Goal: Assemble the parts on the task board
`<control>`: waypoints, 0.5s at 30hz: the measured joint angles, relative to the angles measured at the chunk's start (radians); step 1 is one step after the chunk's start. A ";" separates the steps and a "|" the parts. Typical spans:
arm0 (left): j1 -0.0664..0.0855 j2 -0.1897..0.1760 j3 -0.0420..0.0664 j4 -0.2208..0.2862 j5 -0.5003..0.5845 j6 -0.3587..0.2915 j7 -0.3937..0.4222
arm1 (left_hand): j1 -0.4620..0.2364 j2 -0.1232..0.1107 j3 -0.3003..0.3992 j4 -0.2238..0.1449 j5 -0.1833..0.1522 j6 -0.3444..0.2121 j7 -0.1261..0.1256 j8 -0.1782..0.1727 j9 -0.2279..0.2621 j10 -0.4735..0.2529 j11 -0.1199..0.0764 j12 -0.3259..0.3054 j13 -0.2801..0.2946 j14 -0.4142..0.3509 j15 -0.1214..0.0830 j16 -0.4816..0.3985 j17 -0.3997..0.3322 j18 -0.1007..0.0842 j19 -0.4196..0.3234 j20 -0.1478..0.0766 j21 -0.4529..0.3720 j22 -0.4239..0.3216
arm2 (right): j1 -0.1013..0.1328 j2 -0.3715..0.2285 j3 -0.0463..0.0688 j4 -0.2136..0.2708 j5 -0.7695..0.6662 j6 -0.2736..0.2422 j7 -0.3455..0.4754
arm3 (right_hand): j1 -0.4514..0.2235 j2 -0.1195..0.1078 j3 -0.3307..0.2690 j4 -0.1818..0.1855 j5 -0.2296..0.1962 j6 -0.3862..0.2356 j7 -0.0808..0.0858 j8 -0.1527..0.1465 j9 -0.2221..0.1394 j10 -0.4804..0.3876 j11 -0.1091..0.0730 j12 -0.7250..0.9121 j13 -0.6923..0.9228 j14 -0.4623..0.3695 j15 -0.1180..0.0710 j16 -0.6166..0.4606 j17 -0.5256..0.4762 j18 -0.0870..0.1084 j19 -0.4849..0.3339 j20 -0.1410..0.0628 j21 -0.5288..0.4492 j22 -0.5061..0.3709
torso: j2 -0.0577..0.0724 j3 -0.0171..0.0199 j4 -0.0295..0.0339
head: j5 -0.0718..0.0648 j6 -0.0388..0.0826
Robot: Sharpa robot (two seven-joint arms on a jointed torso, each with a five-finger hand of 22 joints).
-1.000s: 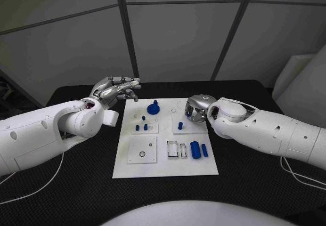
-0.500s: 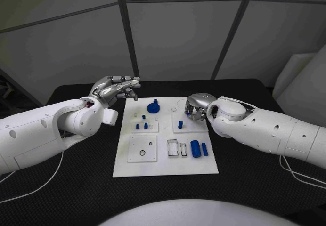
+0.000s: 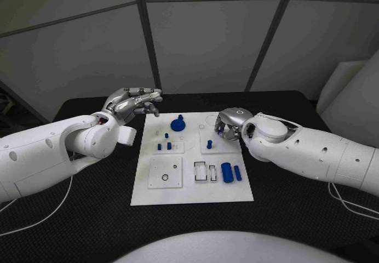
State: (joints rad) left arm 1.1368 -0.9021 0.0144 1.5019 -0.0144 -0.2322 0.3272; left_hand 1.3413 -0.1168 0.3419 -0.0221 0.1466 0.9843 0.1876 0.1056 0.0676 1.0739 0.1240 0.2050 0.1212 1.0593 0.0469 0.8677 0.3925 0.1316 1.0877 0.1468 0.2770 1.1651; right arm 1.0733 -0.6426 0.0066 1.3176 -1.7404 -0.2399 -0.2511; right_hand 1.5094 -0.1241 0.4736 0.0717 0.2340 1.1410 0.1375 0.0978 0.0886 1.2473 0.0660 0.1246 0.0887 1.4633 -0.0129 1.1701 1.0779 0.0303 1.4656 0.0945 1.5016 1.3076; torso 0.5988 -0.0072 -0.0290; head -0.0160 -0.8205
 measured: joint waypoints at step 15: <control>0.000 0.001 0.000 -0.006 0.000 0.000 -0.001 | 0.000 0.000 0.000 0.000 0.000 0.000 0.000 0.000 0.000 0.000 0.000 0.000 0.000 -0.003 0.003 0.000 -0.001 0.000 0.000 0.000 0.000 0.000 | 0.000 -0.070 0.001 0.111 -0.007 -0.101 -0.004 | 0.000 0.000 0.009 -0.009 0.006 0.001 0.001 -0.001 0.000 0.000 0.000 0.000 0.001 0.000 0.000 0.000 -0.001 0.000 0.000 0.000 0.012 0.000 | -0.001 -0.0001 0.0007 | 0.003 0.002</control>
State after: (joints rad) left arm 1.1368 -0.9013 0.0144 1.4954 -0.0141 -0.2318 0.3266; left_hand 1.3413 -0.1168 0.3419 -0.0221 0.1466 0.9844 0.1876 0.1056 0.0677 1.0740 0.1240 0.2050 0.1211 1.0561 0.0501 0.8677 0.3919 0.1316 1.0877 0.1468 0.2771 1.1651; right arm 1.0735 -0.7124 0.0080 1.4286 -1.7470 -0.3407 -0.2552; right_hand 1.5095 -0.1243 0.4823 0.0630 0.2401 1.1416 0.1382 0.0964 0.0890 1.2473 0.0660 0.1244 0.0901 1.4633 -0.0128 1.1701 1.0767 0.0304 1.4656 0.0946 1.5136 1.3075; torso 0.5976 -0.0073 -0.0283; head -0.0126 -0.8181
